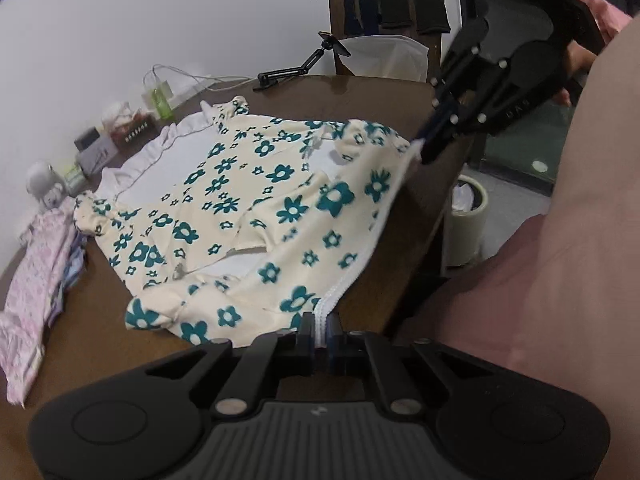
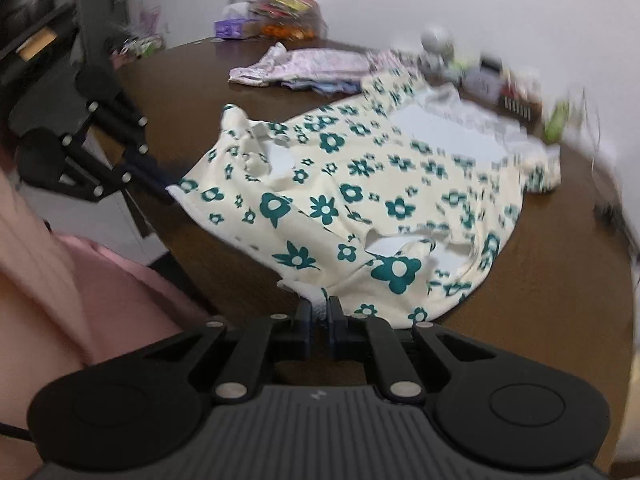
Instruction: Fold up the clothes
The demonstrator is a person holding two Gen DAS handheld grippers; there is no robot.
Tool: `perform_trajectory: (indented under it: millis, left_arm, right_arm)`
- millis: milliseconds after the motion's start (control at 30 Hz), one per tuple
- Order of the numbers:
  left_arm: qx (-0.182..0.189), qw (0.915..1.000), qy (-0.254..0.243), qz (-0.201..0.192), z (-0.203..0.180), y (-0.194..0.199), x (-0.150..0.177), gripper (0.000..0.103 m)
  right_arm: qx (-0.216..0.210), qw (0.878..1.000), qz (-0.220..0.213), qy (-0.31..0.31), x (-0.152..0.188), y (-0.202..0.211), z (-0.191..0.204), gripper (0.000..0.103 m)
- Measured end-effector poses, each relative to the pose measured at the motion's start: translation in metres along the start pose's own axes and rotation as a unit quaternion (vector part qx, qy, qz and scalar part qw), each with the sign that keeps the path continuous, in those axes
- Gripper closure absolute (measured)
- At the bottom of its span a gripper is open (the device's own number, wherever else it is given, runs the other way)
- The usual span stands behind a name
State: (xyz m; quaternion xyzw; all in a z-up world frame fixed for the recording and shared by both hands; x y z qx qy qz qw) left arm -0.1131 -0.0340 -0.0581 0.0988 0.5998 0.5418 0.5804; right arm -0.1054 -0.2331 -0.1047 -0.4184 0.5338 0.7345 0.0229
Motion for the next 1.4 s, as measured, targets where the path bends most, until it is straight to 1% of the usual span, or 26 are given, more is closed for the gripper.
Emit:
perform_trajectory:
  millis: [67, 167, 267, 333, 400, 467, 567, 633, 700, 800, 867, 933, 1000, 1067, 1133, 1200, 1233, 1300, 1400]
  left_arm:
    - [0.003, 1.0000, 0.005, 0.003, 0.001, 0.007, 0.000, 0.099]
    - [-0.017, 0.9999, -0.001, -0.001, 0.005, 0.022, -0.003, 0.099]
    - [-0.051, 0.9985, -0.011, -0.016, 0.018, 0.036, -0.015, 0.100]
    - [-0.080, 0.9960, -0.024, -0.031, 0.031, 0.045, -0.032, 0.100]
    - [-0.123, 0.9905, -0.045, -0.044, 0.050, 0.052, -0.053, 0.100]
    - [-0.165, 0.9832, -0.059, -0.053, 0.076, 0.049, -0.079, 0.100]
    - [-0.227, 0.9685, -0.079, -0.066, 0.115, 0.046, -0.118, 0.100]
    - [-0.261, 0.9601, -0.077, -0.065, 0.153, 0.032, -0.146, 0.100]
    - [-0.279, 0.9561, -0.066, -0.059, 0.192, 0.011, -0.172, 0.100]
    - [-0.277, 0.9589, -0.043, -0.044, 0.249, -0.029, -0.207, 0.100]
    - [-0.276, 0.9603, -0.035, -0.026, 0.282, -0.062, -0.222, 0.100]
    - [-0.258, 0.9658, -0.030, -0.006, 0.313, -0.103, -0.232, 0.100]
    - [-0.236, 0.9714, -0.011, 0.020, 0.340, -0.150, -0.232, 0.100]
    - [-0.214, 0.9756, 0.010, 0.049, 0.365, -0.198, -0.227, 0.100]
    - [-0.187, 0.9791, 0.027, 0.076, 0.381, -0.240, -0.217, 0.100]
    - [-0.175, 0.9804, 0.033, 0.084, 0.384, -0.255, -0.208, 0.100]
    - [-0.170, 0.9810, 0.036, 0.088, 0.386, -0.262, -0.203, 0.100]
    - [-0.159, 0.9819, 0.041, 0.095, 0.388, -0.275, -0.194, 0.099]
    - [-0.142, 0.9830, 0.048, 0.106, 0.392, -0.295, -0.180, 0.097]
  right_arm:
    - [-0.017, 1.000, 0.009, -0.018, 0.003, 0.005, 0.002, 0.096]
    - [-0.028, 0.999, 0.010, -0.031, 0.002, 0.016, 0.006, 0.096]
    - [-0.004, 1.000, -0.009, -0.020, -0.010, 0.029, 0.007, 0.096]
    - [0.012, 0.999, -0.029, -0.012, -0.026, 0.039, 0.005, 0.096]
    - [0.035, 0.998, -0.051, 0.002, -0.048, 0.048, -0.003, 0.096]
    - [0.057, 0.996, -0.072, 0.017, -0.074, 0.058, -0.011, 0.096]
    - [0.088, 0.991, -0.095, 0.028, -0.120, 0.065, -0.034, 0.096]
    - [0.102, 0.989, -0.108, 0.027, -0.154, 0.066, -0.055, 0.096]
    - [0.119, 0.985, -0.117, 0.031, -0.190, 0.062, -0.078, 0.097]
    - [0.148, 0.981, -0.119, 0.046, -0.244, 0.043, -0.118, 0.097]
    - [0.158, 0.981, -0.108, 0.038, -0.275, 0.019, -0.150, 0.097]
    - [0.168, 0.982, -0.088, 0.027, -0.303, -0.014, -0.185, 0.097]
    - [0.172, 0.983, -0.063, 0.005, -0.321, -0.054, -0.220, 0.096]
    - [0.165, 0.985, -0.036, -0.020, -0.324, -0.101, -0.252, 0.096]
    - [0.156, 0.987, -0.010, -0.046, -0.325, -0.147, -0.282, 0.096]
    - [0.151, 0.986, 0.014, -0.063, -0.317, -0.186, -0.306, 0.096]
    - [0.148, 0.986, 0.020, -0.069, -0.311, -0.198, -0.312, 0.096]
    - [0.141, 0.986, 0.031, -0.079, -0.300, -0.221, -0.321, 0.096]
    - [0.130, 0.987, 0.041, -0.089, -0.289, -0.241, -0.327, 0.096]
Point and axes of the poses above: each gripper's, at about its wrist camera, not at the fingertips, and y roughly against the way its jaws point, z to its left, x to its underside, the point moved 9 cm from there along -y, roughly the way its jaws point, and after that the axes turned 4 degrees about -y, right-handed, at the moved point
